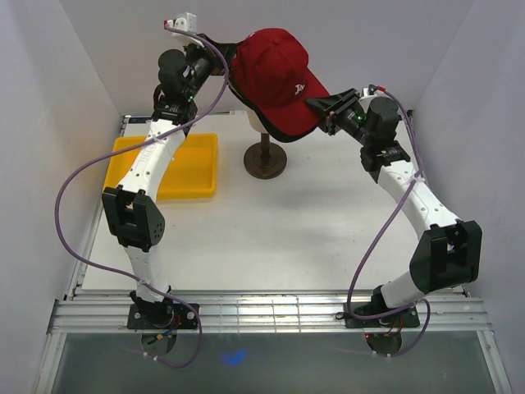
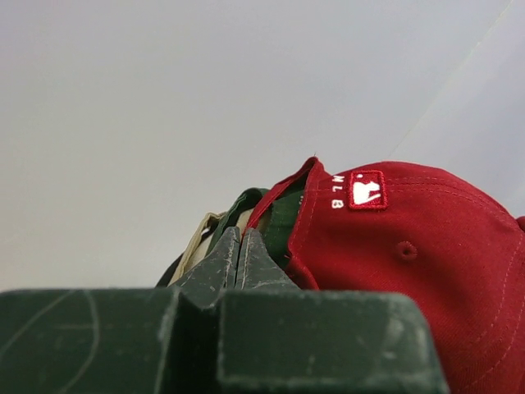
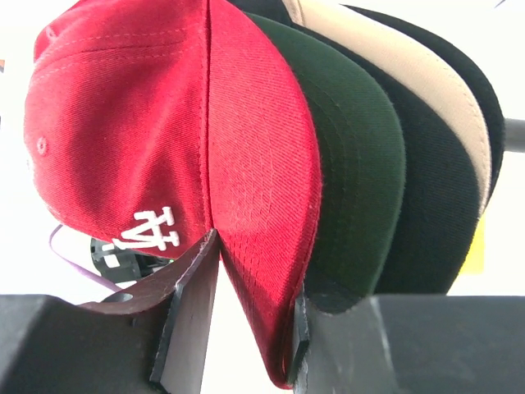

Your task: Stack the hats

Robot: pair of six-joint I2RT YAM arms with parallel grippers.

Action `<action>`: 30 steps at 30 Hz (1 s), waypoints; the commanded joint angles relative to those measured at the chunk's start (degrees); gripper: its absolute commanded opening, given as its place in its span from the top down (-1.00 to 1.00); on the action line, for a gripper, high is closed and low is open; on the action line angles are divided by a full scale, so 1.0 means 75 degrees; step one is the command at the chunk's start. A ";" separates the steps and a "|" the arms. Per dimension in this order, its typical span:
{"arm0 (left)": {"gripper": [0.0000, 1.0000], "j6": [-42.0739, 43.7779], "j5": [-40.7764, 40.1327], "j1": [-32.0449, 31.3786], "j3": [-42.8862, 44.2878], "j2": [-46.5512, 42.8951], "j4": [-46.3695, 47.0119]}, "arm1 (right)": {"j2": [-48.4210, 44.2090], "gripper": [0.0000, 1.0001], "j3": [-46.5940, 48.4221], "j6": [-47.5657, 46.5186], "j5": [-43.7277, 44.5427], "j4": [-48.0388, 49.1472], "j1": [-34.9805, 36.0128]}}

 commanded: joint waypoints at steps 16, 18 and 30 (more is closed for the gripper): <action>1.00 0.0418 -0.0686 0.0085 0.0354 0.0220 -0.1863 | -0.0286 0.12 -0.0776 -0.0831 -0.0160 -0.1590 -0.0612; 1.00 0.0430 -0.0721 0.0085 0.0447 0.0313 -0.1968 | -0.0251 0.10 -0.0717 -0.0843 -0.0183 -0.1590 -0.0612; 0.94 0.0383 -0.0697 0.0201 0.0331 0.0161 -0.1852 | -0.0228 0.05 -0.0343 -0.1147 -0.0172 -0.1706 -0.0624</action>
